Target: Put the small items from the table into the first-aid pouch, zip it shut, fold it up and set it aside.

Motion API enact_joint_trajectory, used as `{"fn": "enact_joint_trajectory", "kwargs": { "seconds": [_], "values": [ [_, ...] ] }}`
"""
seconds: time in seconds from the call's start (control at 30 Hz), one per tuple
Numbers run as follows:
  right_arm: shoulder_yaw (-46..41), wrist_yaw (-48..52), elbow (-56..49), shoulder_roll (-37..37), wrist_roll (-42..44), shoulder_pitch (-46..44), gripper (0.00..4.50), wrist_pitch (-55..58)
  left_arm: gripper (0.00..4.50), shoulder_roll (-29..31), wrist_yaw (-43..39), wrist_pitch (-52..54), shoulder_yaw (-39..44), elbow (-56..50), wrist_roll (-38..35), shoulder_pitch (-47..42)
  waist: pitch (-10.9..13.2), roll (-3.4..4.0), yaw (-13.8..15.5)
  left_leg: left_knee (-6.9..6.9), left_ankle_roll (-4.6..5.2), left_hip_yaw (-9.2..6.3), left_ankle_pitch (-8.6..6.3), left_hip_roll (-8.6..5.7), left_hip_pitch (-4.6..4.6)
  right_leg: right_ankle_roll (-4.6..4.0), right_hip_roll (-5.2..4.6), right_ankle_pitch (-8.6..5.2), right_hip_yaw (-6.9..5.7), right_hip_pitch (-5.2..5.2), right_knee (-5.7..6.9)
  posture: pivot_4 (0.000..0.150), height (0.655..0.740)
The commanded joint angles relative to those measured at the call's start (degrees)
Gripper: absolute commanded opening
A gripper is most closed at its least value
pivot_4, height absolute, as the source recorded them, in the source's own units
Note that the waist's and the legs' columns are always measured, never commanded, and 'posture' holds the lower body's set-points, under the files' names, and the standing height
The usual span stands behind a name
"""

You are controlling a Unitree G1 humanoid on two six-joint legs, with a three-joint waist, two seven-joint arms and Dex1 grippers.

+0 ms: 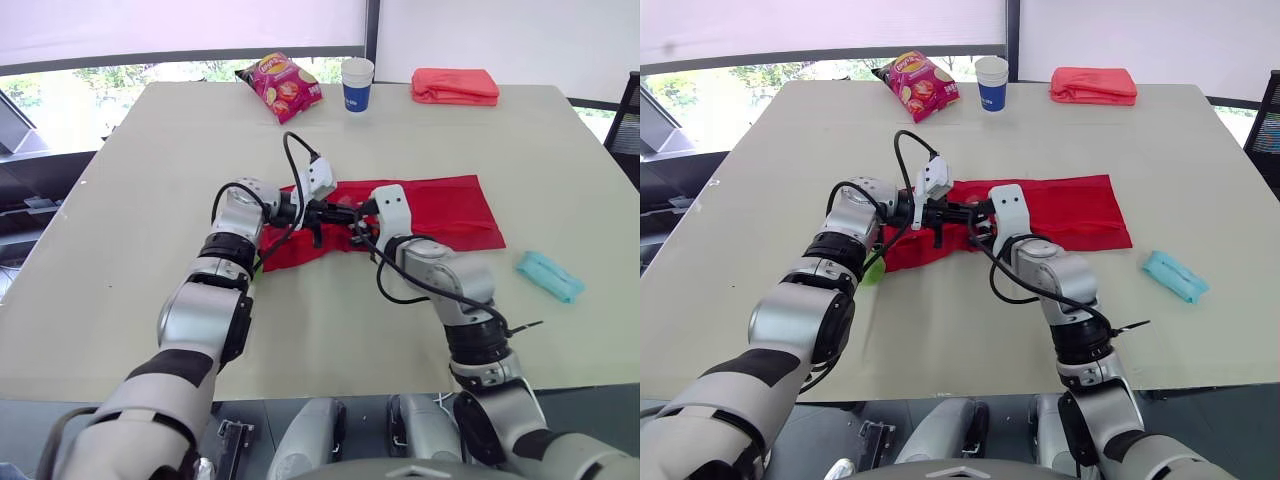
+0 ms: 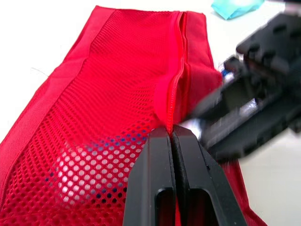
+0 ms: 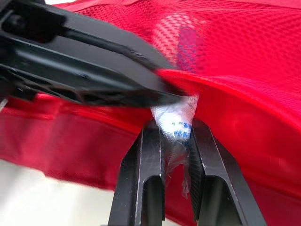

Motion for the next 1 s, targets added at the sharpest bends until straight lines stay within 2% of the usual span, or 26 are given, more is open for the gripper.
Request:
{"fn": "enact_joint_trajectory", "kwargs": {
  "seconds": [0.03, 0.37, 0.63, 1.0],
  "values": [
    [-1.29, -1.23, 1.67, 3.30, -0.03, -3.17, 0.08, -3.90, 0.00, -0.87, -0.04, -0.25, -0.01, -1.17, -1.04, 0.01, 0.00, 0.00, 0.01, 0.00, 0.00, 0.00, 0.00, 0.00, 0.00, 0.00, 0.00, 0.00, 0.00, -0.01, 0.01, 0.150, 0.7395],
    [-3.34, -3.80, 9.09, 4.71, 0.14, -8.18, 0.08, -10.22, 0.00, -1.31, 0.40, -0.30, 0.01, -0.76, -1.19, 0.14, 0.00, 0.01, -0.52, -0.04, -0.04, -0.01, 0.02, 0.00, 0.00, 0.00, 0.00, 0.00, 0.00, -0.02, 0.01, 0.150, 0.7395],
    [-0.06, -0.66, 5.31, 2.96, -0.07, -5.69, 3.84, -9.08, 0.00, -1.11, 1.45, -0.66, 0.09, -0.19, -1.09, 0.08, 0.00, 0.01, -1.24, -0.11, -0.05, -0.02, 0.03, 0.00, 0.00, 0.00, 0.00, 0.00, 0.01, -0.05, 0.00, 0.150, 0.7395],
    [4.12, 8.35, -11.11, -5.55, 2.41, -0.58, 3.84, 1.43, 0.00, -0.93, 3.60, -1.31, 0.33, 1.56, -0.53, -0.26, 0.00, 0.03, -1.16, -0.13, -0.05, -0.03, 0.03, -0.01, 0.00, 0.00, 0.00, 0.00, 0.02, -0.06, -0.01, 0.150, 0.7395]
  ]
}}
